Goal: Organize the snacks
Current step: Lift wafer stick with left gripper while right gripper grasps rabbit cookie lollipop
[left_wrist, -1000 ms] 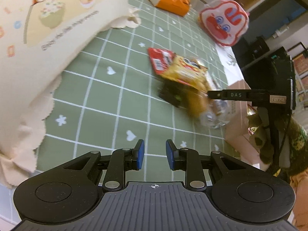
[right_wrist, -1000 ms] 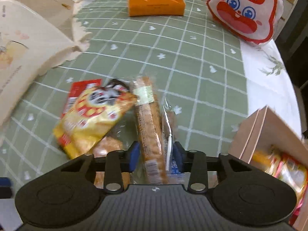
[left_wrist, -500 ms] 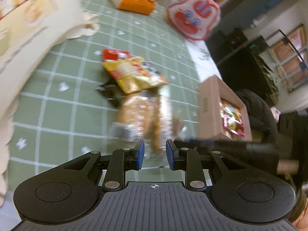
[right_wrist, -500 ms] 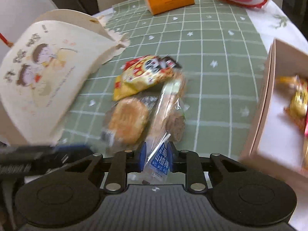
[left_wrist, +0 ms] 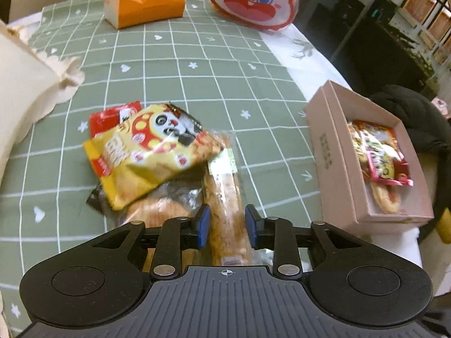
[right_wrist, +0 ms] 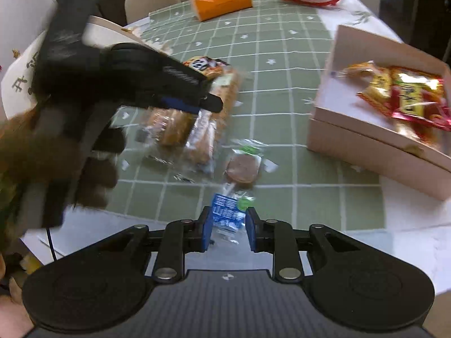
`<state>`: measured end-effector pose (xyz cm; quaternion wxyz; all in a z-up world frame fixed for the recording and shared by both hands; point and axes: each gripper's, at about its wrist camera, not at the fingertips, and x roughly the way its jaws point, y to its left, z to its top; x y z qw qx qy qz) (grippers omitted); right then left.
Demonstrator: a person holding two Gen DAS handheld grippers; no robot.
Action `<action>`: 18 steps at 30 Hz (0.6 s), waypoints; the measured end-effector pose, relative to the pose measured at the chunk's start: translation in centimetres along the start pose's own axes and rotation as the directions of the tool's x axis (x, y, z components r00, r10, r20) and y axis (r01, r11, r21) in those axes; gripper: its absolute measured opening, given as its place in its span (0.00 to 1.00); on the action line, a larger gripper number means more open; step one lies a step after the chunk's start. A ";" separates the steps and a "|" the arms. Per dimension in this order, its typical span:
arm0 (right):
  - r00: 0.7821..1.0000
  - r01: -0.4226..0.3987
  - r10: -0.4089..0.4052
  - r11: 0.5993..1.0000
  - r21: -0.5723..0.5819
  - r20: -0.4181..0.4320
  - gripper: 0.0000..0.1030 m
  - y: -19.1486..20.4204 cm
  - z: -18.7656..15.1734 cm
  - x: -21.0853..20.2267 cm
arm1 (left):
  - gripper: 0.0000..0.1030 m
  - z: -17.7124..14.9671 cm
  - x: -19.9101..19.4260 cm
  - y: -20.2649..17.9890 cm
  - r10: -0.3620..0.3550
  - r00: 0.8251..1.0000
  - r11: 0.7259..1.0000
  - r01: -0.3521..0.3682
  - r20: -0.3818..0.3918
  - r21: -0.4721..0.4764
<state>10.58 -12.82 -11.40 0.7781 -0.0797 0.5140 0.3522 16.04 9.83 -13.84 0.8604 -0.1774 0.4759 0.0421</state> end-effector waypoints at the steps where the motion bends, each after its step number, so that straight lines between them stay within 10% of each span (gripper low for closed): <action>1: 1.000 0.024 -0.024 1.000 -0.011 0.010 0.35 0.0 -0.4 -0.4 | 0.31 0.1 0.1 -0.2 0.003 1.000 1.000 -0.003 0.006 0.002; 4: 0.994 0.099 -0.098 0.994 -0.040 0.043 0.51 -0.2 -1.4 -1.3 | 0.32 0.3 0.4 -0.7 0.019 1.000 1.000 -0.019 0.013 0.024; 18: 0.995 0.104 -0.103 0.989 -0.103 0.014 0.56 0.4 -1.6 0.3 | 0.36 1.4 1.3 -2.1 0.068 0.997 0.997 -0.066 -0.040 0.041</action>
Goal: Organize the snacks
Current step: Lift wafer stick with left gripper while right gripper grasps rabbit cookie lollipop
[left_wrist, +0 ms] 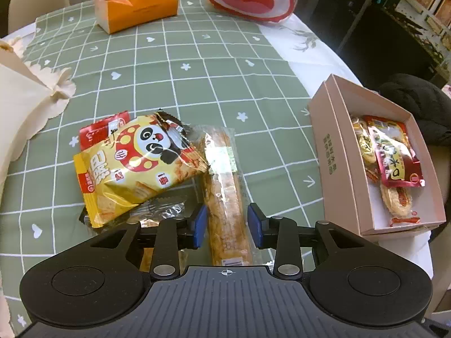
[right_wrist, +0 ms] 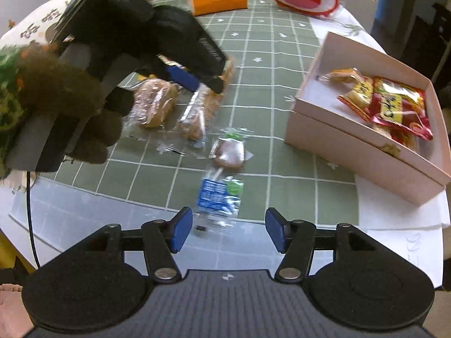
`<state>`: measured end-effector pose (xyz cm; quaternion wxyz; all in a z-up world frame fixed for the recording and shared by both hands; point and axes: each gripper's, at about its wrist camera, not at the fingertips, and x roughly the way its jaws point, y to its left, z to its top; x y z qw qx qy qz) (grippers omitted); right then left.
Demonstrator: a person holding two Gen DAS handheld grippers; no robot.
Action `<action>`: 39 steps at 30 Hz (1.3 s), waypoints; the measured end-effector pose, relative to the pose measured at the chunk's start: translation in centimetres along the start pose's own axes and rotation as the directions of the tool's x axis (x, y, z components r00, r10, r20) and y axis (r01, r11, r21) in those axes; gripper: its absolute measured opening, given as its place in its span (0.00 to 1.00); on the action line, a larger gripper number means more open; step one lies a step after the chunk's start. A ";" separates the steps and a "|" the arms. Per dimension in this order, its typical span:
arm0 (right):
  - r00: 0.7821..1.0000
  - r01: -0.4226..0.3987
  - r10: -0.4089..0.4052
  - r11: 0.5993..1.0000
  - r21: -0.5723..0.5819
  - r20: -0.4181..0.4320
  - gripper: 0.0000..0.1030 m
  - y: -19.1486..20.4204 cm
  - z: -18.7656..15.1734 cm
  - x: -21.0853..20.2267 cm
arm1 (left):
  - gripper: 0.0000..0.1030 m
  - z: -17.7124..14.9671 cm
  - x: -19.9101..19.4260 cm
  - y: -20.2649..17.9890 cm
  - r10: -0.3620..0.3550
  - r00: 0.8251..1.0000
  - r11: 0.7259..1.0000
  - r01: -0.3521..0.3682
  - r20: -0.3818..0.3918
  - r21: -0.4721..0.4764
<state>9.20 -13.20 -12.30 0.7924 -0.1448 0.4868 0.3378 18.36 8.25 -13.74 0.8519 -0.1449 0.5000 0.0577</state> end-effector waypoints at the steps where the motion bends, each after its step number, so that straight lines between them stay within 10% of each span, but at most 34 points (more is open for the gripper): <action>1: 1.000 -0.003 0.003 1.000 -0.013 0.001 0.57 0.2 -0.1 0.0 | 0.36 0.0 0.1 -0.1 0.005 1.000 1.000 -0.005 -0.002 -0.002; 16: 1.000 0.021 -0.021 1.000 0.011 0.003 0.58 -2.6 -1.4 -0.4 | 0.34 0.0 0.9 -0.7 0.018 1.000 1.000 -0.018 -0.016 -0.019; 23: 0.996 0.073 -0.074 0.997 0.011 0.051 0.59 -3.8 -1.5 -0.1 | 0.33 -5.6 -2.5 1.3 -0.097 0.994 0.995 0.095 -0.048 -0.037; 39: 0.999 -0.017 0.017 1.000 -0.001 0.047 0.64 0.0 4.0 5.6 | 0.32 -13.0 -8.0 6.2 -0.120 0.986 0.990 0.109 -0.116 -0.093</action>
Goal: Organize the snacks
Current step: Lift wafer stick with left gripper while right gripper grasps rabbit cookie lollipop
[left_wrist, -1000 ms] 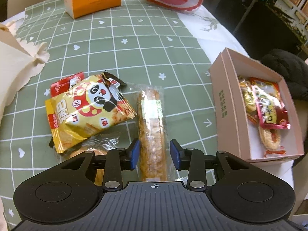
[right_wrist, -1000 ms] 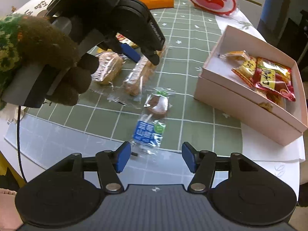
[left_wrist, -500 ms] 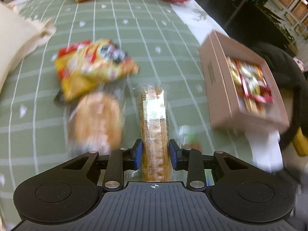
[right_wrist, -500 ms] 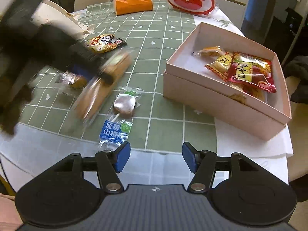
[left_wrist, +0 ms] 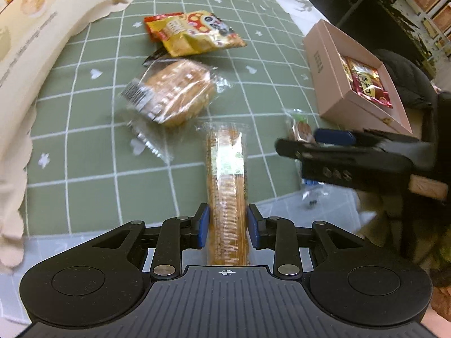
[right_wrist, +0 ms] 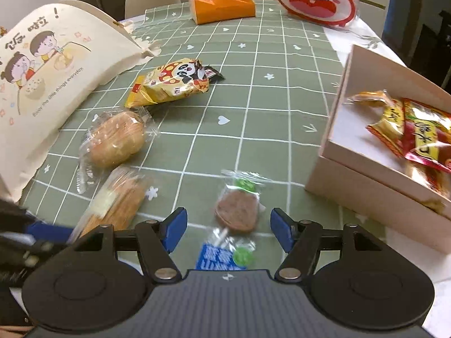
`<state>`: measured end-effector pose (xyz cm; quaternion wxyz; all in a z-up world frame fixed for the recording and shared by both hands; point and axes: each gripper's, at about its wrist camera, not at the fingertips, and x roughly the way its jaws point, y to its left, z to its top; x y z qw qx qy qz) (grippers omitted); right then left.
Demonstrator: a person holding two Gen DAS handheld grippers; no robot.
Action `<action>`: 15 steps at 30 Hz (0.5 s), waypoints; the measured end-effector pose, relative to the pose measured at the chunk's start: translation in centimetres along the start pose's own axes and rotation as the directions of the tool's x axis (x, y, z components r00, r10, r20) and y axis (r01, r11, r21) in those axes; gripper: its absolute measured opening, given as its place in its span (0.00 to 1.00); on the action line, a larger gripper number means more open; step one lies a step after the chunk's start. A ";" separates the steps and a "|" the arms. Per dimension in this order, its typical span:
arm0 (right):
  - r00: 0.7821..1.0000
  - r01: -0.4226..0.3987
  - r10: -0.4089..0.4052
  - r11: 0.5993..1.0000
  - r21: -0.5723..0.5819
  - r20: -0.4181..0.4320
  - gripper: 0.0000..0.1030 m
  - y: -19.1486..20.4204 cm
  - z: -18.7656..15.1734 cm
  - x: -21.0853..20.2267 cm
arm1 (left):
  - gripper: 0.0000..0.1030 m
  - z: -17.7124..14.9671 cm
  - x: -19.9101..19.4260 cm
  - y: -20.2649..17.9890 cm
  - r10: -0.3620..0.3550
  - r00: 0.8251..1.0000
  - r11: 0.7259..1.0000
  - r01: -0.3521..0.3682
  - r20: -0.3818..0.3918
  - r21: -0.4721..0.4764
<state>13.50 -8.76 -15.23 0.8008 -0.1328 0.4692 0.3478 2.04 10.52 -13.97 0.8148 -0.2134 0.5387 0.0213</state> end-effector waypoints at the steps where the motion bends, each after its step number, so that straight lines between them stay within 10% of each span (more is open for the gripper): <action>1: 1.000 0.006 -0.006 1.000 -0.003 -0.001 0.65 0.1 0.1 0.4 | 0.32 -0.1 -0.1 0.2 -0.003 1.000 1.000 0.003 -0.003 0.000; 6: 0.998 0.049 -0.048 0.999 -0.025 0.035 0.59 0.9 0.1 0.8 | 0.32 -0.5 -0.7 0.7 -0.013 1.000 1.000 0.014 -0.019 0.015; 8: 0.998 0.060 -0.059 0.997 -0.039 0.037 0.37 1.2 0.1 0.6 | 0.32 -0.6 -0.9 0.8 -0.023 0.999 1.000 0.023 -0.024 0.021; 15: 0.999 0.045 -0.045 0.999 -0.017 0.023 0.37 1.3 -0.9 -1.6 | 0.32 -0.3 -0.4 0.0 -0.082 0.995 0.993 0.087 -0.065 0.084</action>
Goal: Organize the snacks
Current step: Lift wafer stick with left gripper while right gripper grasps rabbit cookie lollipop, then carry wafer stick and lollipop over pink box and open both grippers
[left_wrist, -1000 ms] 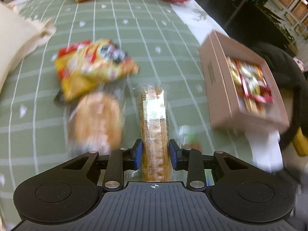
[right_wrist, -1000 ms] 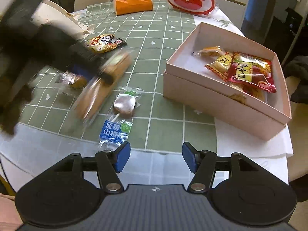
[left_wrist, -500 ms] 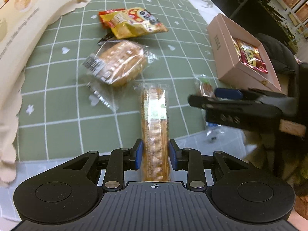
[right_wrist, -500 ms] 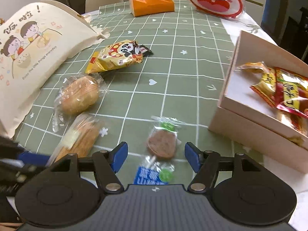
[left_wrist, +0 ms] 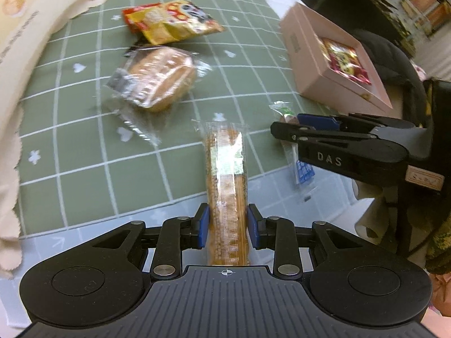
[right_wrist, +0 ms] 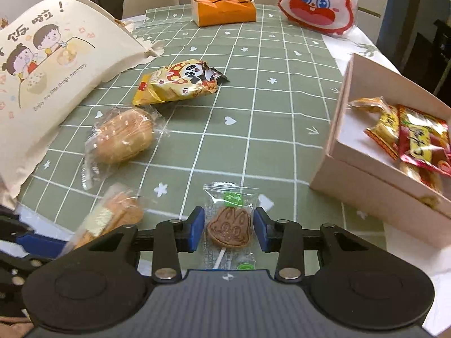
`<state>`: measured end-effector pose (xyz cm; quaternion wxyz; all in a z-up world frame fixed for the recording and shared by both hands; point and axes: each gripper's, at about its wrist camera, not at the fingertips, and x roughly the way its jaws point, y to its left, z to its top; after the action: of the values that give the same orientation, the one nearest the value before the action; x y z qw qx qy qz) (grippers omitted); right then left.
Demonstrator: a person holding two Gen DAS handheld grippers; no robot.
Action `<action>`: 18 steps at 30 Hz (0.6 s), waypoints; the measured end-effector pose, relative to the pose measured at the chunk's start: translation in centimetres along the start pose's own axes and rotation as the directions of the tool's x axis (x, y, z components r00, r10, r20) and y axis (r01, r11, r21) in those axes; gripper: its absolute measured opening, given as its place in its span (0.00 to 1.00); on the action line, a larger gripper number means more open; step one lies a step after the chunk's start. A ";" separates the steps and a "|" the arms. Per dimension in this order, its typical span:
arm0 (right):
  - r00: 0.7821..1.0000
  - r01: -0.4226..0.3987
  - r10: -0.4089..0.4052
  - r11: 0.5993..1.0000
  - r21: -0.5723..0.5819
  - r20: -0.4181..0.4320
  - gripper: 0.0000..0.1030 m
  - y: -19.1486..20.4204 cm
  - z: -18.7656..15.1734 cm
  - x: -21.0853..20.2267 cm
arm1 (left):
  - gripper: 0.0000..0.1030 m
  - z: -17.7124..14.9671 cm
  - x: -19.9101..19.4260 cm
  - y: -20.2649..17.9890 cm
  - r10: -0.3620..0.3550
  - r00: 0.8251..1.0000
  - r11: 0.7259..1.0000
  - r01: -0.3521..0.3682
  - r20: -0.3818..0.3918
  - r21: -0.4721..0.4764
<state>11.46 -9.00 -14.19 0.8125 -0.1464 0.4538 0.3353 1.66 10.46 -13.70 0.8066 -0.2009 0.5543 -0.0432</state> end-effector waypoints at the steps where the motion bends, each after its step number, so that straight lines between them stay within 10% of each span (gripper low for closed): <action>1: 1.000 0.001 -0.001 1.000 0.005 0.001 0.37 -0.1 -0.2 -0.5 | 0.32 0.1 0.2 -0.2 -0.013 1.000 1.000 0.013 -0.007 0.012; 12: 0.997 0.074 -0.078 0.982 0.172 0.015 0.36 -4.1 -2.7 -5.7 | 0.31 2.1 1.8 -4.9 -0.118 0.991 0.976 0.127 -0.059 0.175; 18: 0.980 0.088 -0.132 0.958 0.272 0.150 0.35 -8.1 -1.4 -12.9 | 0.31 7.0 -2.9 -9.1 -0.279 0.959 0.934 0.257 0.057 0.249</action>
<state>11.34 -21.07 -4.70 0.8773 -0.0333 0.4160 0.2370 8.28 4.95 -5.64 0.8359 -0.1777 0.4750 -0.2100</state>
